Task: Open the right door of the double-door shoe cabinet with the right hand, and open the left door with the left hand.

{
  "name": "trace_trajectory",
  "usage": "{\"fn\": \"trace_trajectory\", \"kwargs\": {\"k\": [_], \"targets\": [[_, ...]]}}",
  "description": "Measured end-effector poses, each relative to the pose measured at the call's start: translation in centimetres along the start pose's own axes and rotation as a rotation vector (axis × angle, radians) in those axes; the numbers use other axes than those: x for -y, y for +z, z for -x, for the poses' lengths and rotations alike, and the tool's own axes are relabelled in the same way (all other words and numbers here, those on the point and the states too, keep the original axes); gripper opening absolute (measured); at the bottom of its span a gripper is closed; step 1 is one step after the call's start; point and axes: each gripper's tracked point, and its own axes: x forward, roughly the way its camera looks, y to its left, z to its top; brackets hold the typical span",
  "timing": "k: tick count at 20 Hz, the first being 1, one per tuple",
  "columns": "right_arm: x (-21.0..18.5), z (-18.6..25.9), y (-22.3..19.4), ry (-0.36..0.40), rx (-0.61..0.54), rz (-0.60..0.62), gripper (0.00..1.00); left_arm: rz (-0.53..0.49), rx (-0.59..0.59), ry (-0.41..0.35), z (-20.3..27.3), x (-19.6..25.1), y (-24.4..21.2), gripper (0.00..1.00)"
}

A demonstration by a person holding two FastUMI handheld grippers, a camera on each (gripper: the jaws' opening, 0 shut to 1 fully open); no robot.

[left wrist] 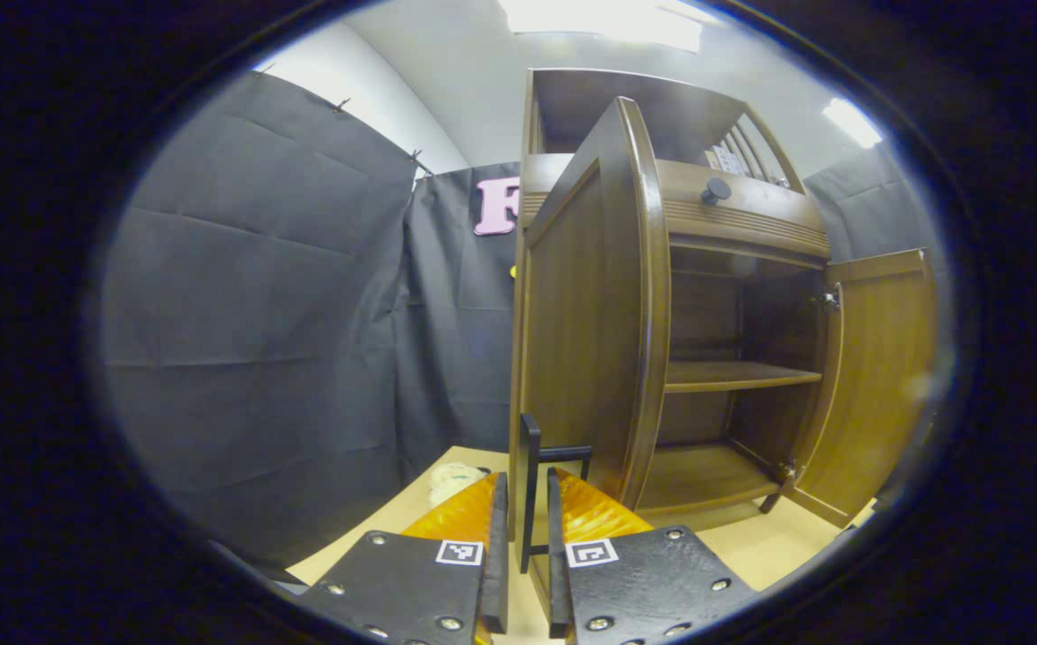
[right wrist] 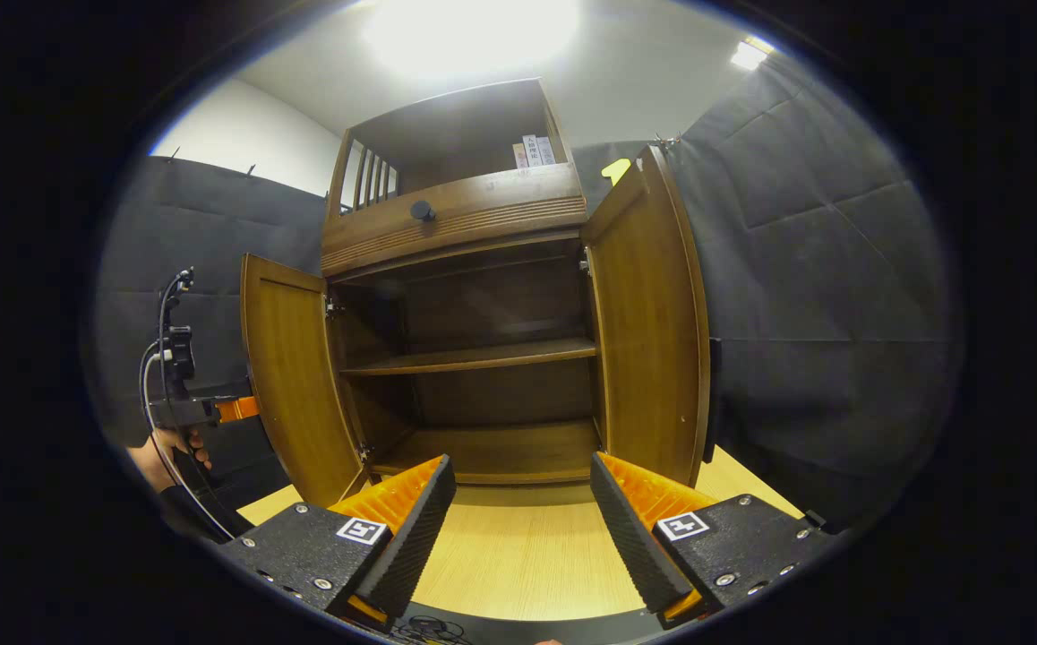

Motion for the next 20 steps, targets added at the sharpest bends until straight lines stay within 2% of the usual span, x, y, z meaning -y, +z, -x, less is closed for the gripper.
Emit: {"fn": "trace_trajectory", "kwargs": {"k": [6, 12, 13, 14, 16, 18, 20], "targets": [[-1.1, -0.6, 0.1, 0.025, 0.001, 0.004, 0.94, -0.012, 0.006, 0.084, 1.2, -4.6, -0.2, 0.14], [-1.4, -0.2, 0.5, 0.046, 0.009, 0.015, 0.94, -0.035, 0.013, 0.195, 3.4, -9.6, -0.3, 0.22], [-1.4, -0.1, 0.6, 0.049, 0.01, 0.016, 0.94, -0.028, 0.015, 0.196, 3.8, -10.0, -0.1, 0.23], [-1.3, 0.1, 0.6, 0.052, 0.01, 0.018, 0.94, -0.016, 0.017, 0.193, 4.2, -9.8, 0.2, 0.14], [-1.1, 0.6, 0.9, 0.056, 0.017, 0.024, 0.94, -0.025, 0.028, 0.203, 4.6, -9.7, 0.8, 0.24], [-0.9, 1.2, 1.4, 0.058, 0.029, 0.025, 0.94, -0.036, 0.049, 0.199, 6.3, -9.3, 1.3, 0.24], [-0.5, 1.6, 1.5, 0.058, 0.033, 0.024, 0.94, -0.043, 0.061, 0.188, 8.1, -8.3, 1.8, 0.16]]}}
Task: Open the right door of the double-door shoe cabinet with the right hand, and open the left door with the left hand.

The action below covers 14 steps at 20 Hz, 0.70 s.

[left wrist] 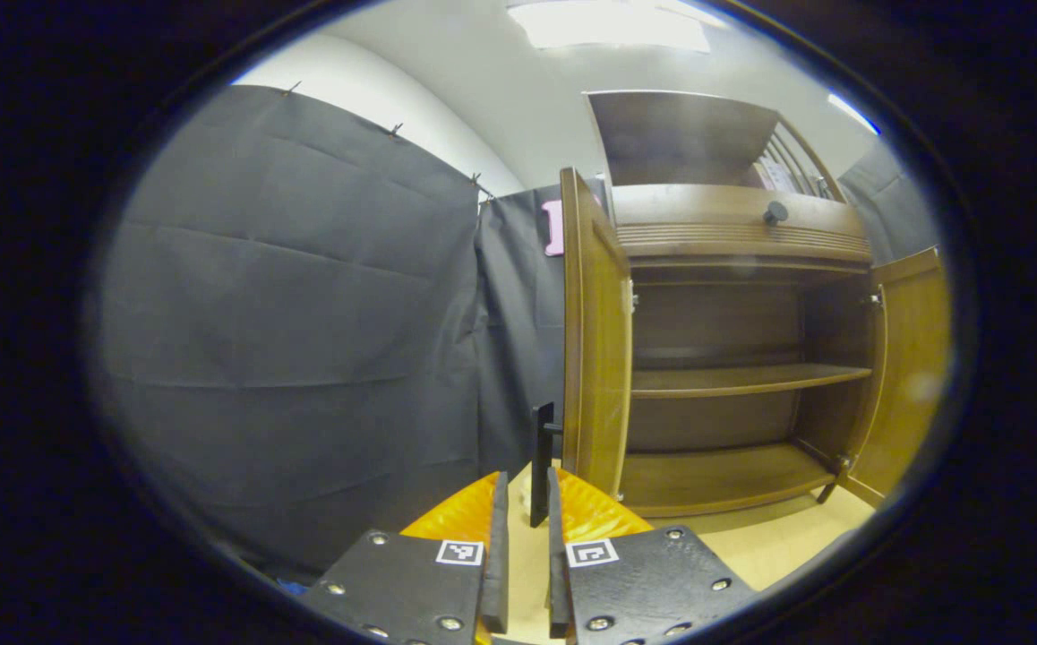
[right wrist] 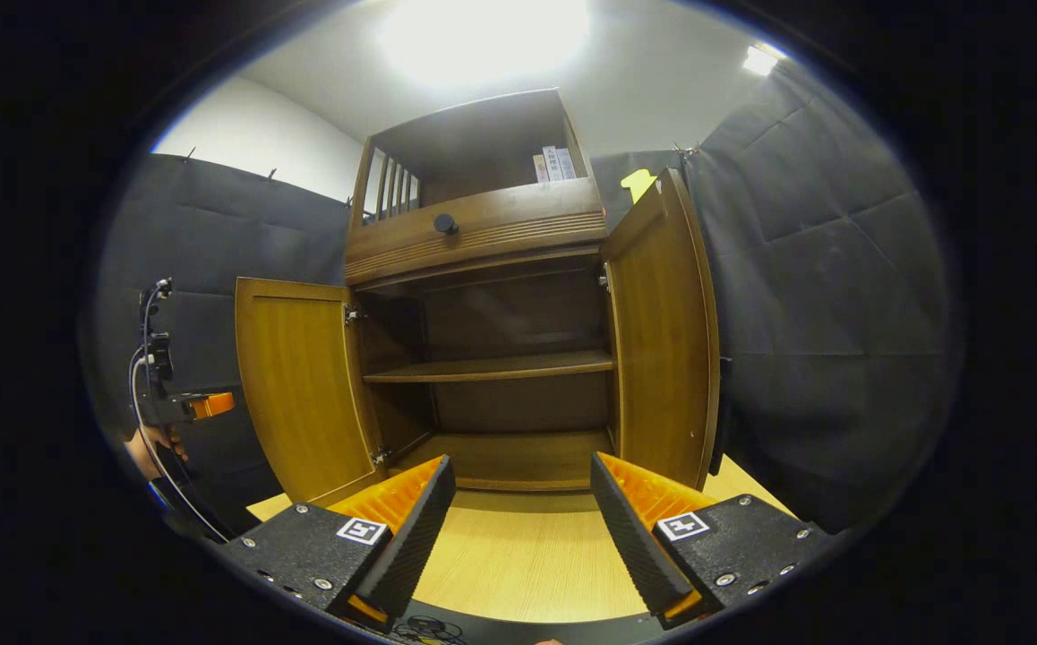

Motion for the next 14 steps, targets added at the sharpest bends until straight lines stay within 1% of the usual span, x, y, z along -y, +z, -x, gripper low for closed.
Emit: {"fn": "trace_trajectory", "kwargs": {"k": [1, 3, 6, 12, 14], "targets": [[0.0, 0.2, 0.1, 0.001, 0.001, -0.001, 0.94, 0.0, 0.004, -0.007, 0.8, 0.5, 0.3, 0.14], [0.4, 0.8, 0.3, -0.004, 0.005, 0.001, 0.94, 0.002, 0.009, -0.017, 2.4, 1.3, 1.1, 0.14], [0.6, 1.4, 0.7, -0.021, 0.014, 0.0, 0.94, 0.012, 0.017, -0.052, 4.6, 2.4, 2.1, 0.13], [0.4, 2.7, 1.1, -0.064, 0.033, 0.002, 0.94, 0.034, 0.011, -0.109, 7.7, 3.9, 2.6, 0.13], [-0.1, 3.2, 1.2, -0.071, 0.035, 0.001, 0.94, 0.017, 0.006, -0.127, 8.7, 4.2, 2.3, 0.24]]}}
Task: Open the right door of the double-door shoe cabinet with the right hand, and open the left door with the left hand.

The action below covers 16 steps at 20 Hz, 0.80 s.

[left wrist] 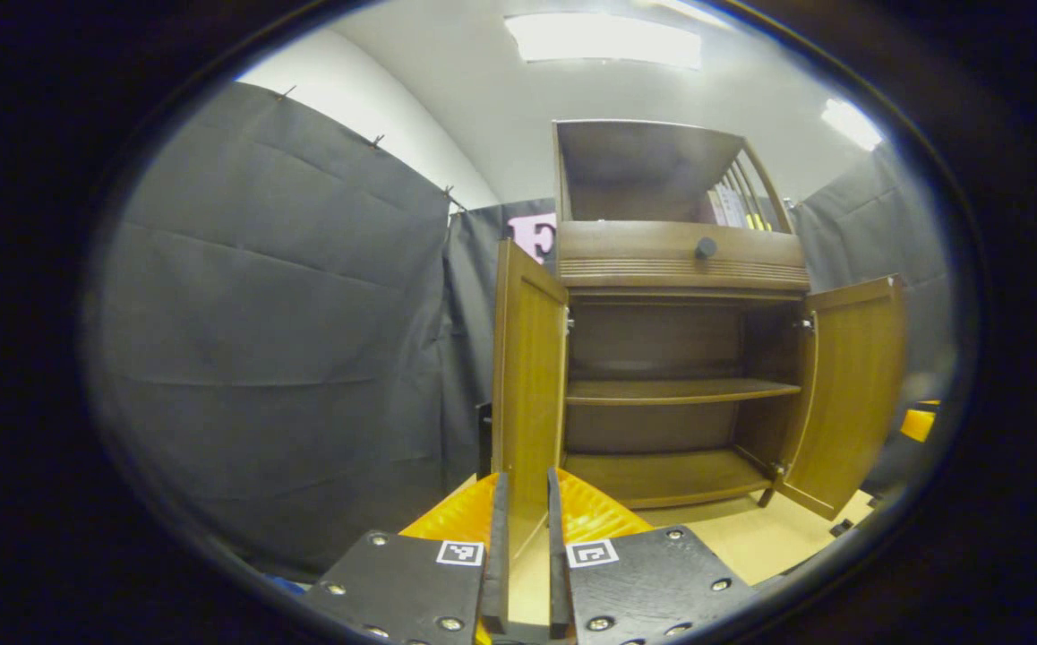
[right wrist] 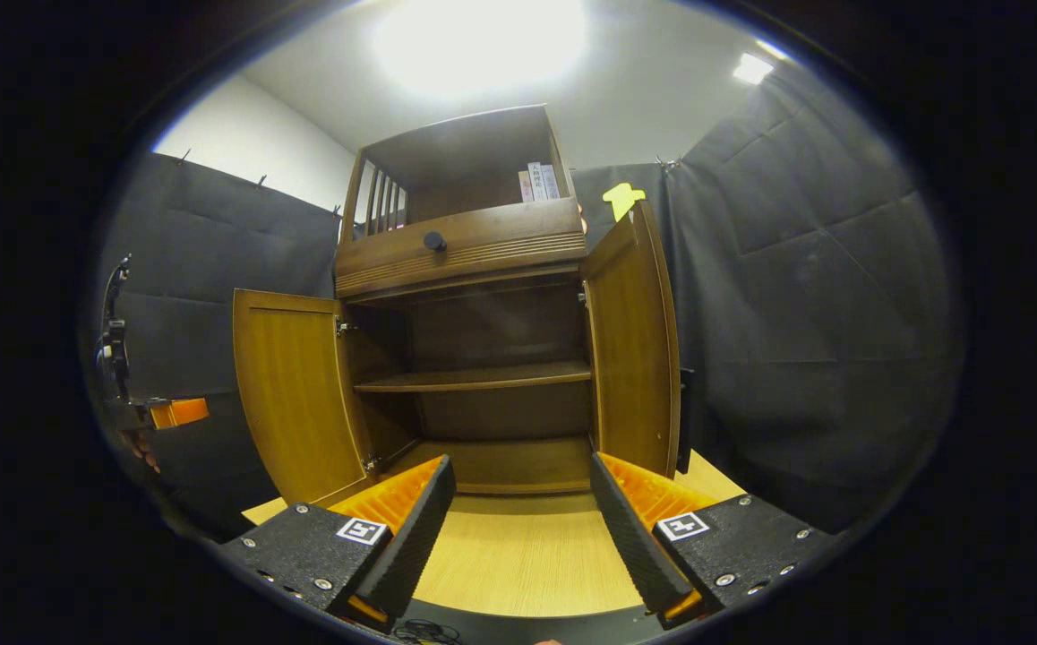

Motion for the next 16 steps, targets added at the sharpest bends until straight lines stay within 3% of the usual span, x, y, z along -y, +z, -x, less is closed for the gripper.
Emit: {"fn": "trace_trajectory", "kwargs": {"k": [2, 3, 4, 7, 9, 12, 14, 16], "targets": [[-0.1, 0.4, 0.5, -0.014, 0.011, 0.006, 0.94, -0.02, 0.002, -0.009, 0.9, 0.0, -0.1, 0.19], [-0.3, 0.7, 0.7, -0.018, 0.019, 0.003, 0.94, -0.025, -0.001, -0.015, 1.4, 0.1, -0.4, 0.24], [-0.3, 0.8, 0.8, -0.023, 0.025, 0.0, 0.91, -0.027, -0.004, -0.022, 1.8, 0.1, -0.6, 0.14], [-0.6, 1.3, 0.7, -0.031, 0.028, -0.008, 0.94, -0.025, -0.01, -0.037, 3.1, 0.5, -1.2, 0.13], [-0.9, 1.5, 0.7, -0.035, 0.029, -0.005, 0.94, -0.027, -0.016, -0.044, 3.4, 0.8, -1.7, 0.18], [-1.1, 1.8, 0.6, -0.036, 0.027, -0.001, 0.94, -0.015, -0.024, -0.055, 3.7, 1.4, -2.2, 0.13], [-1.3, 1.8, 0.6, -0.035, 0.026, -0.006, 0.94, -0.018, -0.023, -0.066, 4.0, 1.8, -2.4, 0.28], [-1.4, 1.8, 0.8, -0.032, 0.028, -0.005, 0.94, -0.024, -0.022, -0.071, 4.2, 1.8, -2.4, 0.52]]}}
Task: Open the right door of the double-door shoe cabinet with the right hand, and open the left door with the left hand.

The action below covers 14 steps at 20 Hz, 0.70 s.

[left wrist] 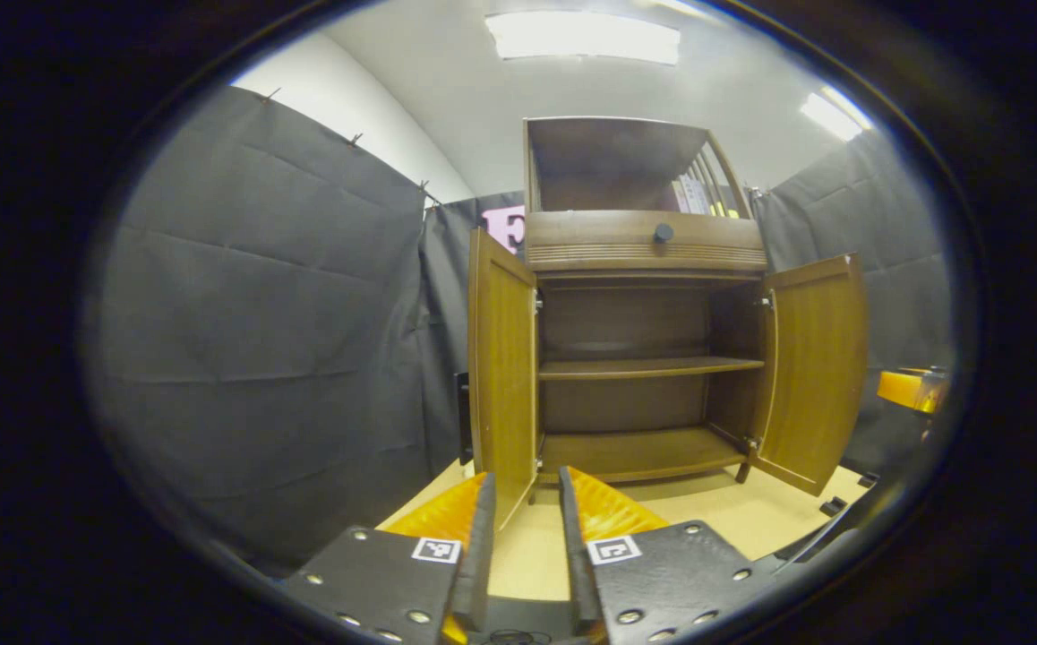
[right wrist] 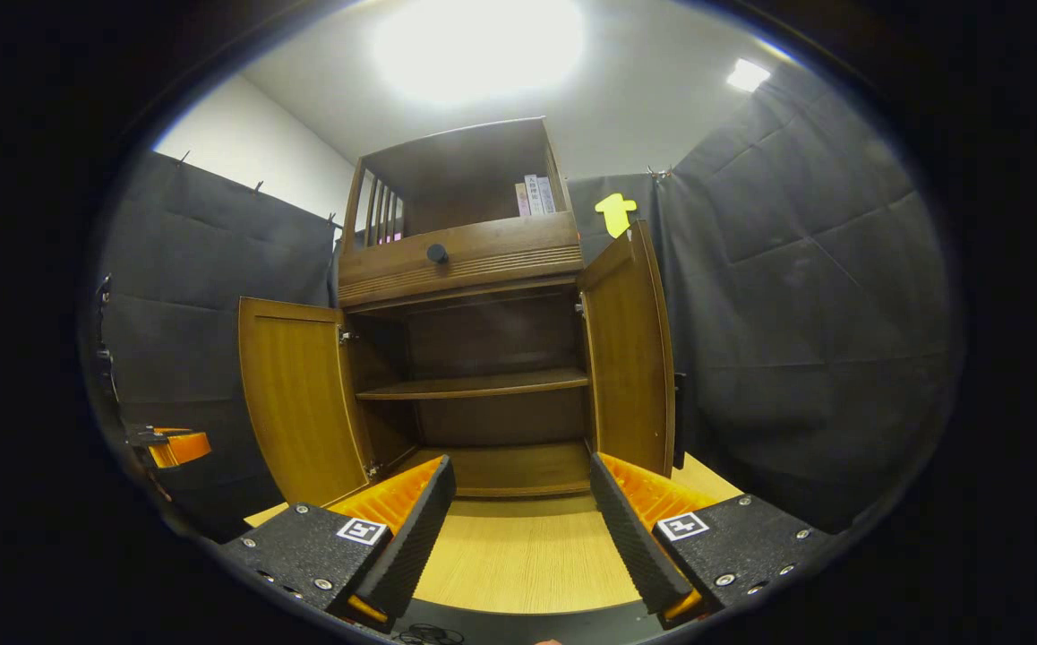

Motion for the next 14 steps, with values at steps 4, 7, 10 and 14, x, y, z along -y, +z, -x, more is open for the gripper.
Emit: {"fn": "trace_trajectory", "kwargs": {"k": [4, 7, 10, 14], "targets": [[-0.4, -0.1, 0.2, 0.007, -0.001, 0.014, 0.94, 0.006, 0.015, 0.014, -0.1, -0.4, 0.1, 1.0], [-0.5, -0.1, 0.6, 0.005, 0.011, 0.021, 0.94, 0.012, 0.014, 0.038, 0.0, -1.1, 0.2, 1.0], [-0.6, -0.1, 1.3, -0.002, 0.03, 0.031, 0.94, 0.014, 0.022, 0.048, 0.0, -1.6, 0.5, 1.0], [-0.9, 0.0, 1.3, -0.008, 0.036, 0.035, 0.94, 0.01, 0.032, 0.059, -0.1, -1.8, 0.6, 1.0]]}}
